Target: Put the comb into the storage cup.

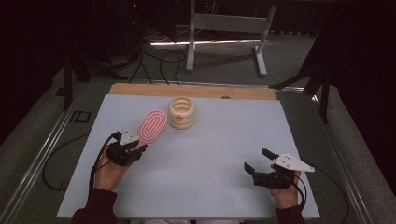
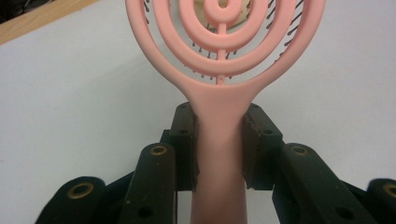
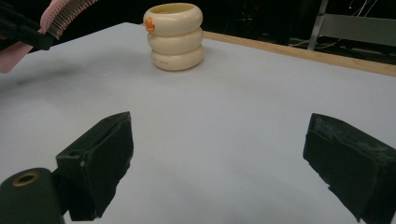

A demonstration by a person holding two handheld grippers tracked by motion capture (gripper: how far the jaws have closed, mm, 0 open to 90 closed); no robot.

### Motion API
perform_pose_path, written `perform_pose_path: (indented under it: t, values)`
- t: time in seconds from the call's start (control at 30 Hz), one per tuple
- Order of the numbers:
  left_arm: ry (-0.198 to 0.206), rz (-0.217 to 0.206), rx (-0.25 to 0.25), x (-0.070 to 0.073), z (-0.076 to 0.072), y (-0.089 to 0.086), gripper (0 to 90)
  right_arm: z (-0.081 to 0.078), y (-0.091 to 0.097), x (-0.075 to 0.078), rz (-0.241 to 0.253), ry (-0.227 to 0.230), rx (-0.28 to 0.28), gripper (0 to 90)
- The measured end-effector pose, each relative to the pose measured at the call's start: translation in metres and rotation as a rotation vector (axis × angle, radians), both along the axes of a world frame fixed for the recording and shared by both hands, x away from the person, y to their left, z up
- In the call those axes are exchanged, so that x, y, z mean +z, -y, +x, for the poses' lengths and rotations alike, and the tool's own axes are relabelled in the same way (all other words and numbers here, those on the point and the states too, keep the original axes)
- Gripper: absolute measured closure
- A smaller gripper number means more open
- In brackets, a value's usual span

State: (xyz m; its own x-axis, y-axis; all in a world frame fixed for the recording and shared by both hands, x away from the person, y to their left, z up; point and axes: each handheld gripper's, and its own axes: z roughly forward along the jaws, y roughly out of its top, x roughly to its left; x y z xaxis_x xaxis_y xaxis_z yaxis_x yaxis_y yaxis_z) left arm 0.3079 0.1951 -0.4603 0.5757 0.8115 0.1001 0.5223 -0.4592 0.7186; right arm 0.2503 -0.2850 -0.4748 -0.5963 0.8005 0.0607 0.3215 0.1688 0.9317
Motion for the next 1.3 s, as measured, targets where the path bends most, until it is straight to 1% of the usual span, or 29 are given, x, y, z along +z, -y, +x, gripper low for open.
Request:
perform_pose_path:
  t: [0.33,0.47,0.5,0.63,0.8,0.87,0.97,1.07,1.17,1.2,1.23,1.27,1.3]
  values:
    - [0.062,-0.034,0.009,0.001,-0.003,-0.001,70.0,0.001,-0.004,-0.001,-0.008,-0.009,0.001,8.6]
    - [0.063,-0.045,0.003,0.001,-0.003,0.0,70.0,0.001,-0.007,0.0,-0.012,-0.009,0.006,8.6]
    - [0.065,-0.054,0.003,0.002,-0.004,0.0,70.0,0.001,-0.008,0.0,-0.013,-0.011,0.007,8.6]
    - [0.071,-0.055,-0.001,0.004,-0.007,0.003,70.0,0.004,-0.012,0.002,-0.022,-0.002,0.012,8.6]
    - [0.087,-0.07,0.006,0.008,-0.01,0.002,70.0,0.008,-0.014,0.006,-0.038,0.002,0.011,8.6]
    - [0.09,-0.078,0.012,0.008,-0.011,0.002,70.0,0.01,-0.015,0.007,-0.048,-0.001,0.011,8.6]
    - [0.094,-0.076,0.016,0.009,-0.012,0.001,70.0,0.013,-0.017,0.008,-0.056,-0.003,0.009,8.6]
    - [0.098,-0.084,0.025,0.009,-0.012,0.001,70.0,0.018,-0.021,0.011,-0.067,-0.008,0.007,8.6]
    - [0.095,-0.089,0.027,0.01,-0.012,0.001,70.0,0.022,-0.025,0.015,-0.073,-0.012,0.01,8.6]
    - [0.095,-0.089,0.027,0.01,-0.012,0.001,70.0,0.024,-0.027,0.016,-0.076,-0.011,0.011,8.6]
    - [0.096,-0.099,0.039,0.01,-0.012,0.001,70.0,0.028,-0.032,0.019,-0.081,-0.016,0.018,8.6]
    - [0.096,-0.099,0.039,0.01,-0.012,0.001,70.0,0.028,-0.032,0.019,-0.081,-0.016,0.018,8.6]
    - [0.097,-0.102,0.043,0.01,-0.012,0.0,70.0,0.032,-0.037,0.021,-0.091,-0.017,0.022,8.6]
